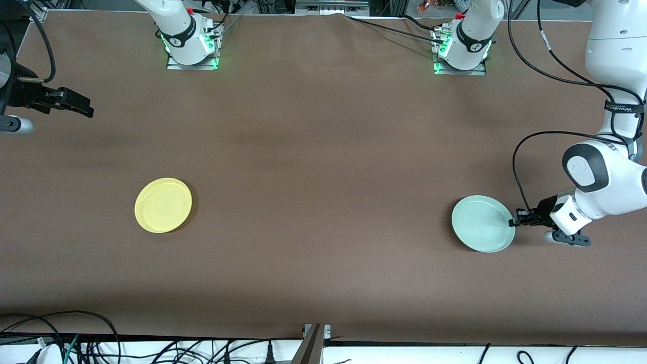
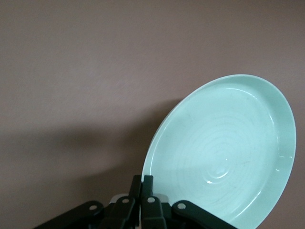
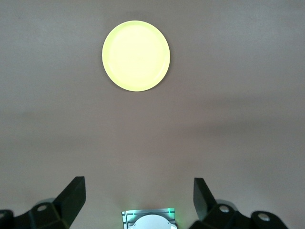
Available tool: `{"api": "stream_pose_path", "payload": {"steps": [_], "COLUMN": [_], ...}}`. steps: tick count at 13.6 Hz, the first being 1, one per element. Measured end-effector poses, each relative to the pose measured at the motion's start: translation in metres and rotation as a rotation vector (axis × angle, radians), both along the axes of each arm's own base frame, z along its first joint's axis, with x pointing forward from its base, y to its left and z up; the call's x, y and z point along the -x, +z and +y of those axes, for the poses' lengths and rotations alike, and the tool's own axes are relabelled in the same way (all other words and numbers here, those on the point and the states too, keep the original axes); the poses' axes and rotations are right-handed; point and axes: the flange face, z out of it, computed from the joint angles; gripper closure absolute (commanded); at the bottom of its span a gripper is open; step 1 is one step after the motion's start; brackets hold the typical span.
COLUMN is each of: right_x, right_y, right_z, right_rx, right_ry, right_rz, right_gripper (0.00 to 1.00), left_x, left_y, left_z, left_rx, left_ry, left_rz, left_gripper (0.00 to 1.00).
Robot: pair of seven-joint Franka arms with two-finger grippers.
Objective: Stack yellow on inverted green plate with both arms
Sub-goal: 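Close the left gripper on the green plate's rim, then lift the green plate on edge with the left gripper, flipping it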
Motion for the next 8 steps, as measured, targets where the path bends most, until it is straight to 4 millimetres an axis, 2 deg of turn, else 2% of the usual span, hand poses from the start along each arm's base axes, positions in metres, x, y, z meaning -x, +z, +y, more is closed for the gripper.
{"api": "stream_pose_path", "payload": {"steps": [2, 4, 8], "right_x": [0.000, 0.000, 0.000], "right_y": [0.000, 0.000, 0.000], "right_z": [0.001, 0.002, 0.002], "right_rx": [0.000, -0.001, -0.001], "right_ry": [0.002, 0.003, 0.003], "right_rz": [0.000, 0.000, 0.000], "right_gripper": [0.00, 0.00, 0.00], "left_x": [-0.014, -0.027, -0.046], "left_y": [0.020, 0.042, 0.084], "left_z": [-0.031, -0.070, -0.145], "left_rx": [-0.026, -0.074, -0.257], "left_ry": [-0.068, -0.163, -0.365], "left_rz": [-0.041, -0.085, -0.191], "left_gripper": [1.00, 1.00, 1.00]}}
